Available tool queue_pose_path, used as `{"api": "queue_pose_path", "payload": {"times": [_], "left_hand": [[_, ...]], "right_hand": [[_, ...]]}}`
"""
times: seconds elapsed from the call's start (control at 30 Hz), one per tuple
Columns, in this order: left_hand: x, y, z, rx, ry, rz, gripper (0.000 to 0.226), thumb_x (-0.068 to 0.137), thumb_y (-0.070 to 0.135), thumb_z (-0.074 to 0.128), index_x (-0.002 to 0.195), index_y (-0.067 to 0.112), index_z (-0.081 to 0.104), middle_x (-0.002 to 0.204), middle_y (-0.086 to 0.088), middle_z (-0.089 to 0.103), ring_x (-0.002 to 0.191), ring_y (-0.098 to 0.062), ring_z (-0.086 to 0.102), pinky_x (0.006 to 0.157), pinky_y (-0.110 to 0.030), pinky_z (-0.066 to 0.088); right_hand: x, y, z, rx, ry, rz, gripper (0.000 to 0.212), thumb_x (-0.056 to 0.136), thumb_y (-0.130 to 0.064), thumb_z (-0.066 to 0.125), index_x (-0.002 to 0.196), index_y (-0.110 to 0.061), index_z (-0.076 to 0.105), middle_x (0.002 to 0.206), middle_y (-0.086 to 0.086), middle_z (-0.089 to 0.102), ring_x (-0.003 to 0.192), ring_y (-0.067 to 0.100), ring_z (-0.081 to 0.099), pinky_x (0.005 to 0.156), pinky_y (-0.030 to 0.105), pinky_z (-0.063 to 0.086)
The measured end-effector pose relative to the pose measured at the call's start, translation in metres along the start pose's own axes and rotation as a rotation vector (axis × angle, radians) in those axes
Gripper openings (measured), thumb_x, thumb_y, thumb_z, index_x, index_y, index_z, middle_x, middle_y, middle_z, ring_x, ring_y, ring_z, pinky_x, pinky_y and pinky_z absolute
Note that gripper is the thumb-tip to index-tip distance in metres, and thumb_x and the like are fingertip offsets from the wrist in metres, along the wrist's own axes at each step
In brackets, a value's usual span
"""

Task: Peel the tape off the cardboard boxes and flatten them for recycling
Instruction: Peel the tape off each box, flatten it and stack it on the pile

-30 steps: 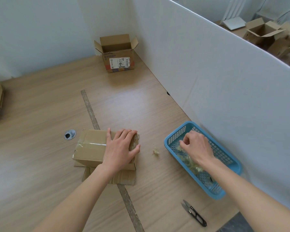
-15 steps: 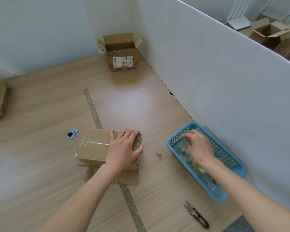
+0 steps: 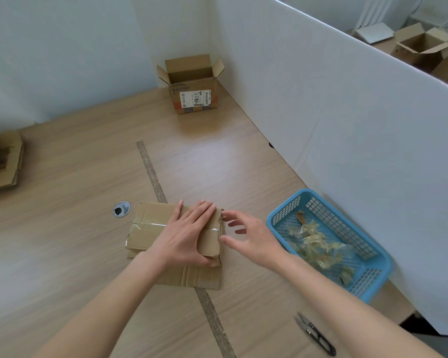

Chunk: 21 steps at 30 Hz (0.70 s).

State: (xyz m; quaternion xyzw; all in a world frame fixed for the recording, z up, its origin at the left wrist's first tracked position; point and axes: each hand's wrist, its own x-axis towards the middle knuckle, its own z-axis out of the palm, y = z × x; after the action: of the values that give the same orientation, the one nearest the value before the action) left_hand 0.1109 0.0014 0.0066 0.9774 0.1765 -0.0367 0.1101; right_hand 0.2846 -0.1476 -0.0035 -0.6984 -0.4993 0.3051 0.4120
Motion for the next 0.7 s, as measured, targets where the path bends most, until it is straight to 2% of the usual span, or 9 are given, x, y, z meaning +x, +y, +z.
{"api": "queue_pose_path", "payload": {"times": [0.1,0.3,0.5,0.7], "left_hand": [[-0.0003,0.0043,0.0002,-0.043,0.064,-0.012,0.130,0.060,0.084,0.065,0.162,0.018,0.019,0.165,0.005,0.023,0.155,-0.012,0.013,0.126,-0.050,-0.004],[-0.0045,0.0084,-0.0008,-0.081,0.117,-0.029,0.127,0.057,0.083,0.067,0.159,0.018,0.029,0.159,0.005,0.033,0.150,-0.012,0.027,0.126,-0.052,0.004],[-0.0073,0.0089,0.0038,-0.110,0.151,-0.028,0.127,0.058,0.083,0.070,0.158,0.016,0.032,0.159,0.003,0.036,0.150,-0.013,0.029,0.126,-0.053,0.005],[-0.0069,0.0091,0.0072,-0.116,0.174,-0.018,0.127,0.058,0.083,0.069,0.157,0.014,0.034,0.157,0.002,0.039,0.149,-0.014,0.032,0.126,-0.054,0.007]], "right_hand": [[-0.0018,0.0013,0.0073,0.110,0.037,0.049,0.053,0.086,-0.023,0.079,0.135,-0.027,0.058,0.124,-0.016,0.064,0.111,-0.001,0.061,0.091,0.020,0.055],[-0.0051,0.0011,0.0074,0.235,0.022,0.109,0.050,0.089,-0.015,0.074,0.135,-0.029,0.060,0.125,-0.014,0.066,0.109,0.003,0.066,0.090,0.022,0.056],[-0.0075,0.0057,0.0131,0.106,0.098,0.062,0.045,0.085,-0.009,0.079,0.128,-0.012,0.069,0.119,-0.003,0.070,0.102,0.007,0.069,0.087,0.028,0.060],[-0.0081,0.0073,0.0120,-0.100,0.115,-0.076,0.033,0.086,-0.014,0.078,0.118,-0.010,0.074,0.113,-0.001,0.074,0.094,0.006,0.068,0.078,0.019,0.059]]}}
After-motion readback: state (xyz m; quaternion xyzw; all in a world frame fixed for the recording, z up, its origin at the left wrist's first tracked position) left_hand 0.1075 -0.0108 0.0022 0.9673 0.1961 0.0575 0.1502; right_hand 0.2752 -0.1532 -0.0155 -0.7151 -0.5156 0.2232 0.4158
